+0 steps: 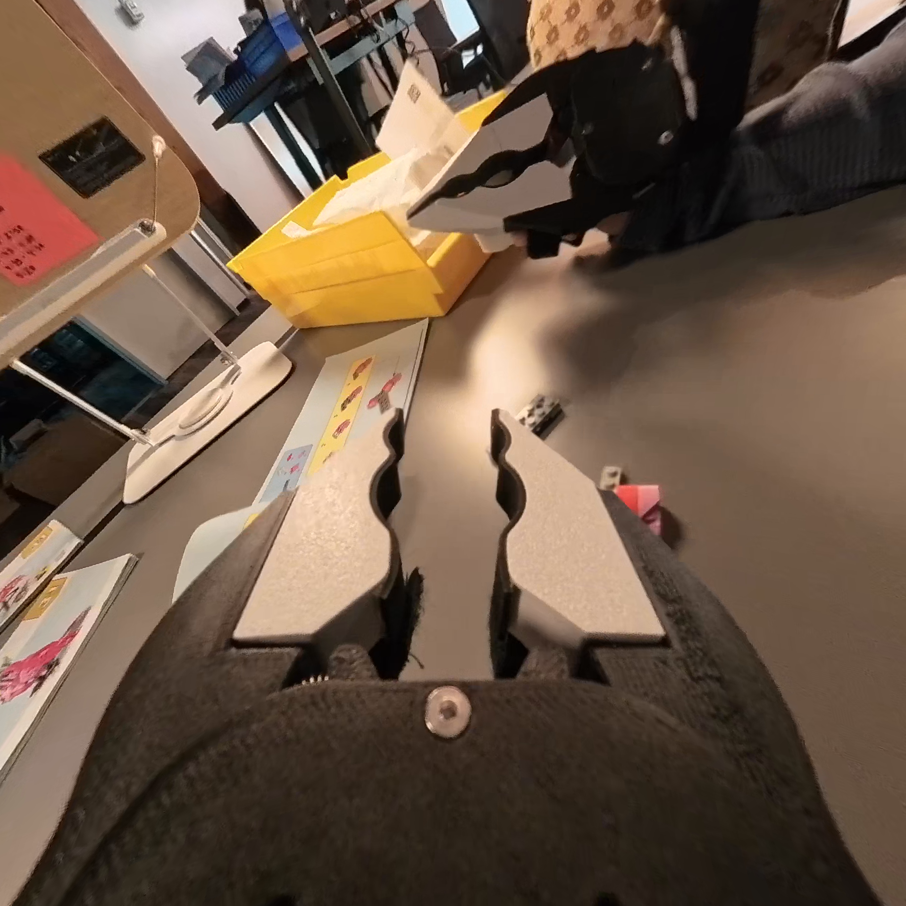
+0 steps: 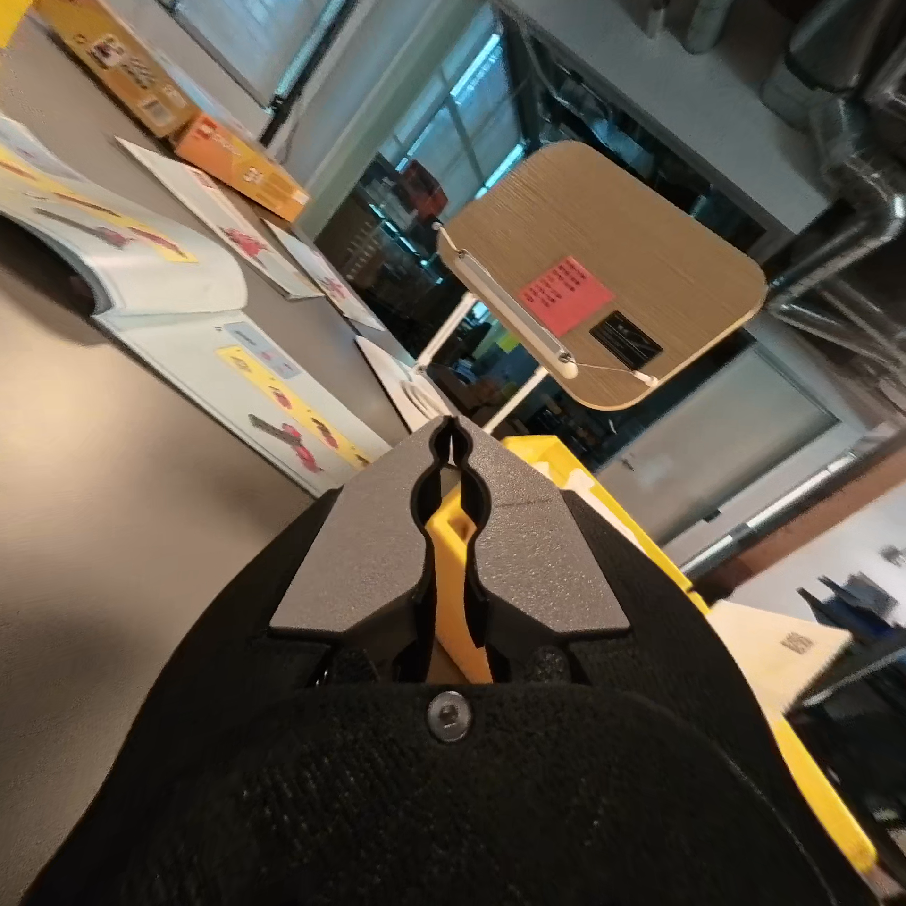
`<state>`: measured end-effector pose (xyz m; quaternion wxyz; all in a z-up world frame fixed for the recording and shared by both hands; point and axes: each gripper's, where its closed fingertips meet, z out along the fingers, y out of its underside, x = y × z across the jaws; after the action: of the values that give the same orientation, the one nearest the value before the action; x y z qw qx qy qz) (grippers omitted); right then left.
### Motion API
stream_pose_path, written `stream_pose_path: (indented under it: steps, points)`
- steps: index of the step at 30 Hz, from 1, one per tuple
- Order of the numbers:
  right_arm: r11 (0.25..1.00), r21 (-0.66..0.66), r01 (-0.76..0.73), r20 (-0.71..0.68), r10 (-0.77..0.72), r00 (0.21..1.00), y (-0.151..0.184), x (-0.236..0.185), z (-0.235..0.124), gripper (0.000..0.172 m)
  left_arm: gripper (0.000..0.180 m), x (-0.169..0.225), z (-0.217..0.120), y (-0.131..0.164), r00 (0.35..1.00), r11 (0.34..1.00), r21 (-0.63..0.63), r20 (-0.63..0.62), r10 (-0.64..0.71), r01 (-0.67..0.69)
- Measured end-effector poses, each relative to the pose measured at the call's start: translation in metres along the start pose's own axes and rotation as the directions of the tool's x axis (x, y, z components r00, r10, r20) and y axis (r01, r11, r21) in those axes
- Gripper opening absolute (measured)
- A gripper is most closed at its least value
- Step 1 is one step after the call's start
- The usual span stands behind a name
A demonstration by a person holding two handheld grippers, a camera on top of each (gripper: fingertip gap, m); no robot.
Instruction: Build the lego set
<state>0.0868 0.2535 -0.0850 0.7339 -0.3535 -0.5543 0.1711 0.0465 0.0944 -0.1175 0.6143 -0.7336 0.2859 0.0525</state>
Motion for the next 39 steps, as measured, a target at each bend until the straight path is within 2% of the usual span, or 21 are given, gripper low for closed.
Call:
stream_pose_path:
  steps: [5,8,9,12,13,16,18,19,21,23,25,26,29,33,39]
  points:
    - [0.999,-0.030,0.023,-0.070,-0.025,0.997,0.006,0.011,-0.001,0.000,0.046,0.020,-0.021,-0.038,1.000,0.994,0.106,0.001,-0.025,0.025]
    - [0.997,-0.054,0.052,-0.102,-0.057,0.993,0.007,0.014,0.000,0.000,0.052,0.030,-0.058,-0.058,0.998,0.989,0.140,0.036,-0.051,0.046]
    - [0.998,-0.059,0.035,-0.157,-0.044,0.987,0.006,0.023,-0.001,0.000,0.052,0.028,-0.075,-0.062,0.996,0.989,0.141,0.065,-0.059,0.050]
    - [0.978,-0.008,-0.210,-0.328,0.196,0.924,0.005,0.056,-0.011,0.000,0.052,0.013,-0.131,-0.070,0.985,0.987,0.140,0.140,-0.101,0.081]
    - [0.965,0.015,-0.263,-0.356,0.251,0.900,0.005,0.061,-0.011,0.000,0.056,0.004,-0.148,-0.068,0.979,0.988,0.118,0.168,-0.116,0.097]
    - [0.962,0.013,-0.273,-0.373,0.258,0.891,0.001,0.056,0.000,0.000,0.097,-0.043,-0.194,-0.049,0.933,0.981,-0.030,0.317,-0.172,0.191]
    - [0.970,0.004,-0.243,-0.364,0.228,0.903,-0.004,0.047,0.010,0.000,0.104,-0.079,-0.224,-0.031,0.892,0.958,-0.146,0.422,-0.164,0.245]
    - [0.972,0.000,-0.234,-0.364,0.218,0.906,-0.006,0.045,0.014,0.000,0.102,-0.096,-0.237,-0.019,0.871,0.931,-0.227,0.467,-0.154,0.287]
    - [0.972,-0.002,-0.235,-0.370,0.217,0.903,-0.007,0.043,0.021,0.000,0.098,-0.119,-0.257,0.013,0.845,0.821,-0.403,0.508,-0.166,0.404]
    - [0.969,-0.003,-0.247,-0.379,0.227,0.897,-0.006,0.042,0.026,0.000,0.085,-0.128,-0.267,0.045,0.834,0.671,-0.545,0.509,-0.211,0.502]
    - [0.971,-0.013,-0.238,-0.383,0.215,0.898,-0.005,0.042,0.029,0.000,0.073,-0.121,-0.268,0.075,0.823,0.494,-0.658,0.473,-0.316,0.568]
    - [0.973,-0.018,-0.229,-0.381,0.205,0.902,-0.005,0.041,0.030,0.000,0.065,-0.117,-0.266,0.086,0.813,0.427,-0.694,0.457,-0.360,0.579]
    - [0.978,-0.012,-0.206,-0.358,0.189,0.915,-0.008,0.037,0.031,0.000,0.062,-0.108,-0.268,0.119,0.788,0.228,-0.783,0.463,-0.407,0.578]
    - [0.983,-0.012,-0.183,-0.328,0.169,0.929,-0.010,0.031,0.034,0.000,0.054,-0.116,-0.278,0.148,0.780,0.078,-0.825,0.493,-0.386,0.560]
    - [0.987,-0.017,-0.157,-0.297,0.145,0.944,-0.011,0.025,0.036,0.000,0.051,-0.130,-0.286,0.169,0.724,-0.073,-0.823,0.535,-0.435,0.564]
